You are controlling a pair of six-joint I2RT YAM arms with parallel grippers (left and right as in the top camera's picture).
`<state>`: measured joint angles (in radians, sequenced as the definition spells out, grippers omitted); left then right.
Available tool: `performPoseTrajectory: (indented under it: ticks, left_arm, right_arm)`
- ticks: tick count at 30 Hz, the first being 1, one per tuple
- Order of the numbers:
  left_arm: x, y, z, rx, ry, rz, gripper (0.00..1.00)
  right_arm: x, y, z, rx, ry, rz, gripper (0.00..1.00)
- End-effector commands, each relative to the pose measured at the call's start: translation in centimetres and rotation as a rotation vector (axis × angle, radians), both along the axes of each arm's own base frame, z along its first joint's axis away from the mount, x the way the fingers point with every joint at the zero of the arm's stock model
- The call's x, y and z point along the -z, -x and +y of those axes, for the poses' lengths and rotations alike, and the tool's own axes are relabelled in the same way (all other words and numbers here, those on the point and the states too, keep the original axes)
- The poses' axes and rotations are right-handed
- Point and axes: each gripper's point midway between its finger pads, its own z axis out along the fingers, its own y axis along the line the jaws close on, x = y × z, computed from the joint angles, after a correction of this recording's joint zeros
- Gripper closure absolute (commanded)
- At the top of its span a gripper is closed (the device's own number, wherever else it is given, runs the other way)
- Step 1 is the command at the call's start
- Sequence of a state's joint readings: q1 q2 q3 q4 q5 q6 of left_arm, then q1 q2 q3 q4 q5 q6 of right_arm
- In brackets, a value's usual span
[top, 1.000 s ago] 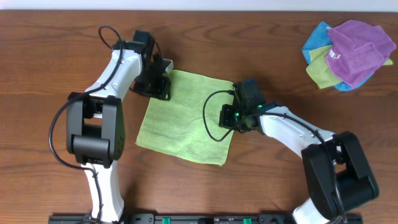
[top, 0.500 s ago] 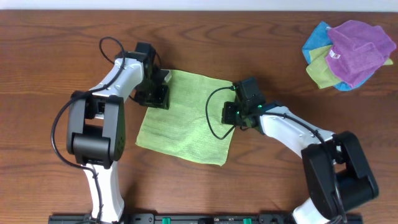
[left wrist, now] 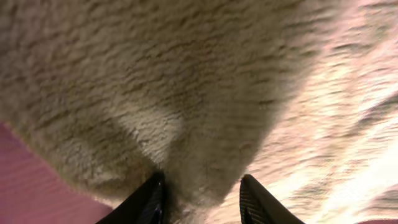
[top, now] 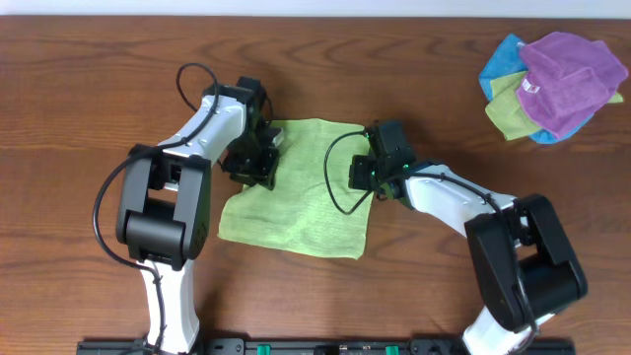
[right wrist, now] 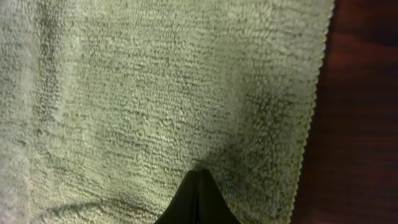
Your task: Fold the cloth
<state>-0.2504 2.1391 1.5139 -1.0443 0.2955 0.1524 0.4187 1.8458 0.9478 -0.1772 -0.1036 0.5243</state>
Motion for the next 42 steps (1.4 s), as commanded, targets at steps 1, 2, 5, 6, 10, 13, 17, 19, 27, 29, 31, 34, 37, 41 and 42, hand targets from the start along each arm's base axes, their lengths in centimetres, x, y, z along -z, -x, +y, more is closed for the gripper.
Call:
performPoseTrajectory:
  ticks: [1,2,5,6,10,13,17,19,27,29,31,34,37,41,42]
  left_arm:
    - [-0.2,0.3,2.4,0.000,-0.129,-0.007,0.62]
    - [-0.2,0.4,3.1,-0.007,-0.174,-0.007,0.62]
    - [-0.3,0.4,3.8,-0.018,-0.217,-0.005,0.62]
    - [-0.3,0.5,3.8,-0.026,-0.217,-0.001,0.62]
    - [-0.2,0.0,3.7,-0.066,-0.220,-0.018,0.61]
    - [0.0,-0.6,3.4,-0.075,-0.208,-0.045,0.61]
    - [0.0,-0.9,3.3,-0.128,-0.213,-0.049,0.63]
    - [0.0,-0.9,3.3,-0.135,-0.215,-0.047,0.65]
    - [0.0,-0.9,3.3,-0.142,-0.217,-0.045,0.66]
    - [-0.1,-0.9,3.3,-0.142,-0.213,-0.047,0.66]
    - [-0.2,-0.9,3.2,-0.143,-0.208,-0.046,0.66]
    - [-0.7,-0.7,2.8,-0.147,-0.182,-0.043,0.68]
    - [-2.0,-1.0,2.7,-0.132,-0.168,-0.078,0.68]
    - [-3.3,-1.4,2.7,-0.049,-0.144,-0.133,0.58]
    - [-3.3,-1.4,2.5,-0.040,-0.136,-0.132,0.57]
  right_arm:
    - [2.3,0.0,-2.8,0.030,0.116,0.016,0.98]
    - [2.3,-0.1,-3.1,0.023,0.123,0.014,0.99]
    - [2.4,-0.3,-4.3,-0.003,0.150,0.013,0.98]
    - [2.4,-0.5,-4.8,-0.014,0.162,0.008,0.98]
    - [2.5,-0.5,-5.6,-0.013,0.117,0.034,0.97]
    - [2.3,-0.5,-5.1,-0.024,0.077,0.037,0.92]
    - [2.0,-0.2,-3.7,-0.062,0.013,0.048,0.05]
    - [1.7,-0.1,-3.1,-0.076,-0.015,0.055,0.01]
    - [-3.5,-0.8,-2.5,-0.089,-0.052,-0.011,0.01]
    - [-6.5,-1.1,-1.9,-0.103,-0.090,-0.059,0.01]
    - [-8.9,-0.9,-1.0,-0.129,-0.147,-0.081,0.01]
    - [-11.3,0.6,-0.7,-0.106,-0.204,-0.055,0.01]
    - [-11.7,2.4,-2.3,-0.027,-0.160,0.007,0.01]
    - [-10.5,4.4,-5.6,0.077,0.000,0.060,0.01]
    - [-9.9,4.5,-5.6,0.072,0.003,0.062,0.14]
